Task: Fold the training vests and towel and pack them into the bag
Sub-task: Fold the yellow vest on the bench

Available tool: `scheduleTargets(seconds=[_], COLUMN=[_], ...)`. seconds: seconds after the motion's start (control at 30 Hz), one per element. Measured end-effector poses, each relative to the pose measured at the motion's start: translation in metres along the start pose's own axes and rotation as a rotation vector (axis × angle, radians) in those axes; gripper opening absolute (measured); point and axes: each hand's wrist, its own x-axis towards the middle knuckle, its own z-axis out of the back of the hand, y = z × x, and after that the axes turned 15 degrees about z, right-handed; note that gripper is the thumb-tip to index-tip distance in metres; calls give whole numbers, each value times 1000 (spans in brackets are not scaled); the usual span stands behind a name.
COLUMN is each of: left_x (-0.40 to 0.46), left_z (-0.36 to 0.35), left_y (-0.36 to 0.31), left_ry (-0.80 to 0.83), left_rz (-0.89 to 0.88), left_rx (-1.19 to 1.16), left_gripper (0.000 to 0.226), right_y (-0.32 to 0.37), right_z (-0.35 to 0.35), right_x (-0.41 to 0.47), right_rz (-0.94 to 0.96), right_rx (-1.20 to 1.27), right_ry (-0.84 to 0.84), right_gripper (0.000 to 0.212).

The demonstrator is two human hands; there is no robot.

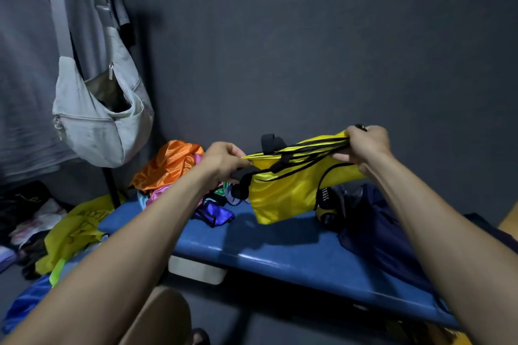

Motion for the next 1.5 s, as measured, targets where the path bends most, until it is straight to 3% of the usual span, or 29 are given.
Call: scheduleTargets(seconds=[0.17, 0.4, 0.5, 0.57, 0.67, 0.9, 1.03, 1.27, 1.37, 1.43, 1.5], left_x=[1, 6, 8, 10, 14, 15, 18, 17, 21, 20, 14], left_z=[13, 5, -3, -4, -4, -1, 5, -19, -36, -49, -64], left_y=[0, 20, 33, 38, 38, 35, 36, 46, 67, 79, 86], left_ry=[182, 247, 261, 208, 161, 349, 419, 348, 370, 343, 295], left_rz=[85, 154, 186, 185, 192, 242, 261, 124, 65, 36, -24], left_rx=[190, 71, 47, 189, 488, 310, 296, 520, 486, 459, 473], left_gripper=[26, 36, 22, 12, 17, 31, 28, 12, 5, 20, 21], right_y=[-9, -22, -32, -39, -45, -46, -39, -32, -25, -21, -17], right_z=[1, 4, 5, 7, 8, 8, 10, -7, -15, -19, -21], right_x=[-8, -22, -27, -29, -32, -33, -33, -43, -45, -47, -49], right_rz=[4, 118, 168, 203, 221, 85, 1, -28, 45, 92, 127], right_rx=[-4, -199, -242, -314, -426, -297, -266, -150, -97, -67, -47], right_ry=[53, 79, 39, 5, -4, 57, 140, 188, 167, 177, 203], right_gripper=[10, 7, 5, 6, 12, 7, 14, 11, 11, 9, 10])
